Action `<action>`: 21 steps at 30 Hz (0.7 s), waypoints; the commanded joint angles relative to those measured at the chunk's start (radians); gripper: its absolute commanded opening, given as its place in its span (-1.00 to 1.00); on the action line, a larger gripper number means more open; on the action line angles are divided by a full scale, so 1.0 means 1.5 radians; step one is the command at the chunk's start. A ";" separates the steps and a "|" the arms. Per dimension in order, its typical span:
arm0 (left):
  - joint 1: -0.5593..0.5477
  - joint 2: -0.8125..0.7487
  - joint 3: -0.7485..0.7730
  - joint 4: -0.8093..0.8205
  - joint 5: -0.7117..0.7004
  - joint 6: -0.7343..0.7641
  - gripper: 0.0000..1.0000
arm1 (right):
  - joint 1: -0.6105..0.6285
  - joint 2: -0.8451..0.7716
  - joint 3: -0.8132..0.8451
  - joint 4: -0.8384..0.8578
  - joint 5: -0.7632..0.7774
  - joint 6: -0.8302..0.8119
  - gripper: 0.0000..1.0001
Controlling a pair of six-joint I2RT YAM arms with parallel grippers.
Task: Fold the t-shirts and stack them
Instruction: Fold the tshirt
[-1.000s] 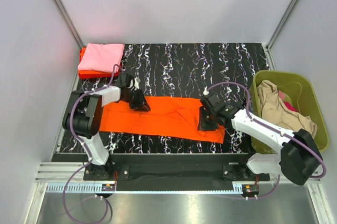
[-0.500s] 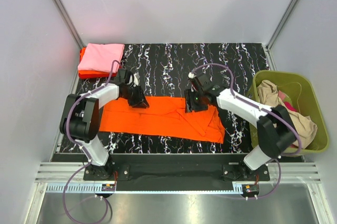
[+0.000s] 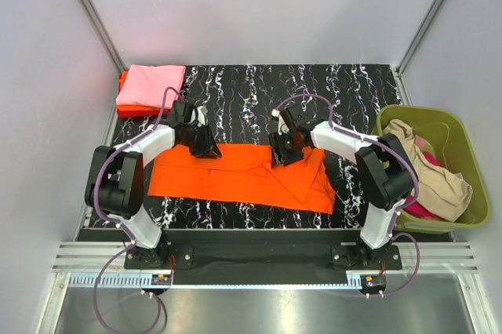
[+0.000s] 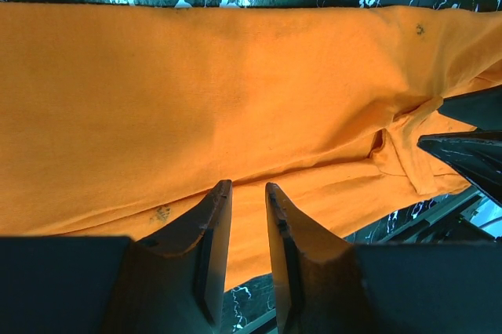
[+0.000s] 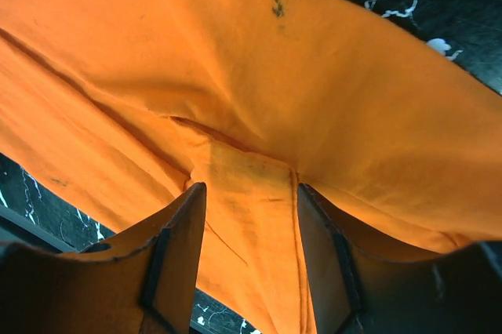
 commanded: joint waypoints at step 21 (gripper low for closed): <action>0.000 0.012 0.008 0.019 0.002 0.008 -0.42 | 0.000 -0.029 0.009 0.050 -0.101 -0.021 0.01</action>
